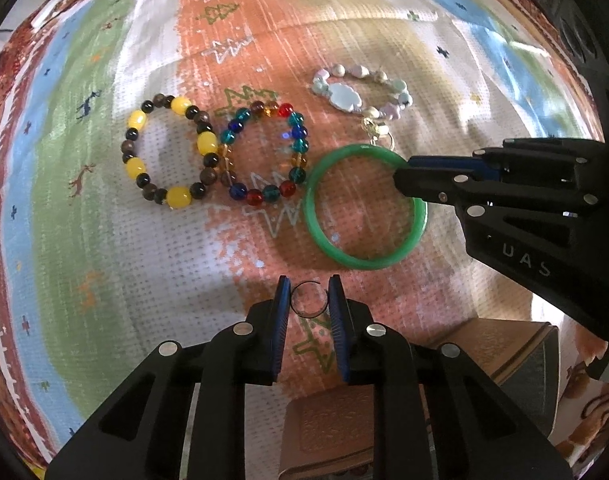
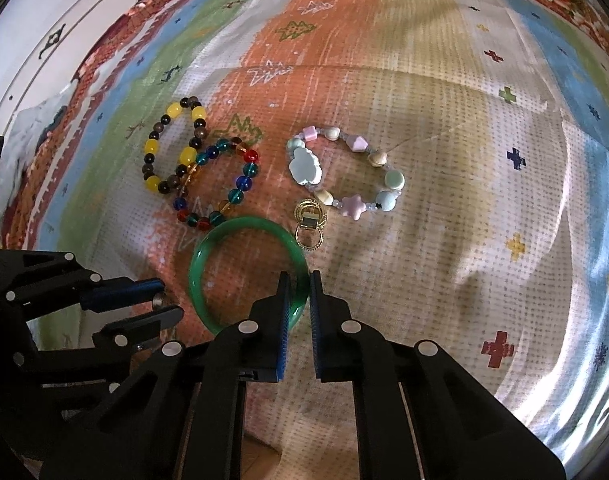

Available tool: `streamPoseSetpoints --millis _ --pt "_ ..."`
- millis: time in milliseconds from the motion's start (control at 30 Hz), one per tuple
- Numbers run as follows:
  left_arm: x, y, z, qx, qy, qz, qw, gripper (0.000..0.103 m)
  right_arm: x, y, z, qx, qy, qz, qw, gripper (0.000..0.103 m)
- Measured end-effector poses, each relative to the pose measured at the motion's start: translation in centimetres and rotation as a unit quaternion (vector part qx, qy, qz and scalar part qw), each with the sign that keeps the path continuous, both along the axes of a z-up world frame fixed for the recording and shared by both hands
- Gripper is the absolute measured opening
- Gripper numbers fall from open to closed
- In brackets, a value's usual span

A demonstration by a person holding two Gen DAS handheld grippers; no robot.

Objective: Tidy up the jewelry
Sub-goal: 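Grasp the small ring with the left tool while the right tool grasps the green jade bangle, then carry the ring and green bangle over the tin box and release both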

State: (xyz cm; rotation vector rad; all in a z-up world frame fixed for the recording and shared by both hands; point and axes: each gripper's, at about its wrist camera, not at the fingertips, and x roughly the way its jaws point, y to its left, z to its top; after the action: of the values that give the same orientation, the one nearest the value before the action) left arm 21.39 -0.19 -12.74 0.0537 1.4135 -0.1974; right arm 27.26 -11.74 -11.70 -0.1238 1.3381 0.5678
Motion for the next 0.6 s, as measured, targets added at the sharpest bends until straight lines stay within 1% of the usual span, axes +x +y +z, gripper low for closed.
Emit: streamPoseSetpoints --millis 233,433,600 --pt "0.1 1.2 2.1 -0.008 -0.027 0.012 0.9995 0.019 -0.1 -0.5 1.2 0.003 -0.019 -0.007 1.0 0.008" --pt "0.1 2.2 3.7 0.001 -0.054 0.026 0.9982 0.019 -0.3 -1.3 2.2 0.008 -0.031 -0.024 0.999 0.009" --pt "-0.9 2.4 4.3 -0.001 -0.079 0.042 0.996 0.019 -0.9 -1.7 3.4 0.012 -0.051 -0.029 0.998 0.009"
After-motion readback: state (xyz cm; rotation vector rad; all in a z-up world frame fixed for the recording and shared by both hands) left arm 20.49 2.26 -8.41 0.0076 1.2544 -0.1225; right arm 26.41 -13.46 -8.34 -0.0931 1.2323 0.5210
